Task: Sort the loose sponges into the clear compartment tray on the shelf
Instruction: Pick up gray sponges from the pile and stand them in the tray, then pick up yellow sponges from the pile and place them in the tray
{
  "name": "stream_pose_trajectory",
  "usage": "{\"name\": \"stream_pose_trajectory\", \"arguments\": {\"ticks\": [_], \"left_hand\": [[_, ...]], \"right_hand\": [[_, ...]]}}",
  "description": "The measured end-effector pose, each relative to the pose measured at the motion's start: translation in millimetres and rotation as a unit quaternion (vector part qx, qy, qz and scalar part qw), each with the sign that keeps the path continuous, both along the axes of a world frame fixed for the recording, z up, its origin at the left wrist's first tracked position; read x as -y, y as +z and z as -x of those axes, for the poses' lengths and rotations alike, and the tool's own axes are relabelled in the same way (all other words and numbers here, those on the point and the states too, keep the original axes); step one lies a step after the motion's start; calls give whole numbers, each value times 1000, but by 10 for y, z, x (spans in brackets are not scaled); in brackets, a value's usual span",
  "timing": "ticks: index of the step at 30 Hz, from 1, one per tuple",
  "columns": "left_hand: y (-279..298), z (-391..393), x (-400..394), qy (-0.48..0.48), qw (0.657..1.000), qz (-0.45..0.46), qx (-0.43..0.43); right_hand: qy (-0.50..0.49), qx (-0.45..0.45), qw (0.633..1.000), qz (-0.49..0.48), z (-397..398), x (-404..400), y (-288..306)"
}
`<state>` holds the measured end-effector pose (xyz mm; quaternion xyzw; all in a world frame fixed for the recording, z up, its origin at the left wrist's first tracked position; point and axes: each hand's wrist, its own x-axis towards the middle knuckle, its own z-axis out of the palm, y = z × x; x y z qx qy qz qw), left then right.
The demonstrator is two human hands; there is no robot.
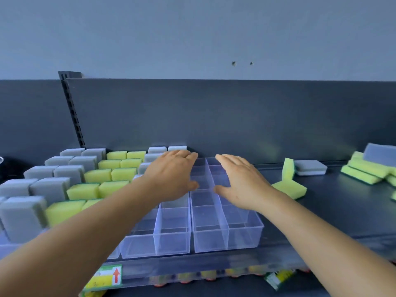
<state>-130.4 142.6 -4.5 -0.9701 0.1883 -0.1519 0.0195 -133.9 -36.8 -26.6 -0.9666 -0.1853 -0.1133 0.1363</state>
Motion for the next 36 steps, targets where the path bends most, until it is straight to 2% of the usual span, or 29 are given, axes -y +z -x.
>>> {"name": "stream_pose_trajectory", "arguments": {"ticks": [10,15,20,29,33,36], "left_hand": [[-78,-292,1264,-81,996,-18,-20],[-169,-486,1948,-81,996,-6,-45],[-368,-726,2457,-56,995,-34,-78],[-704,-967,2783,32,984,-34,-171],[-751,-1024,2801,63,977,-11,-205],[-764,-1053,2786,86,973,0,-216]], "right_hand": [[-91,-25,995,7,-38,1274,-84],[-117,-49,992,6,-200,1945,-149],[-110,-61,992,4,-519,2446,-237],[-40,-114,992,-34,-1172,2558,-485],[-42,-140,988,-45,-1389,2493,-579],[-80,-131,985,-76,-1475,2481,-601]]}}
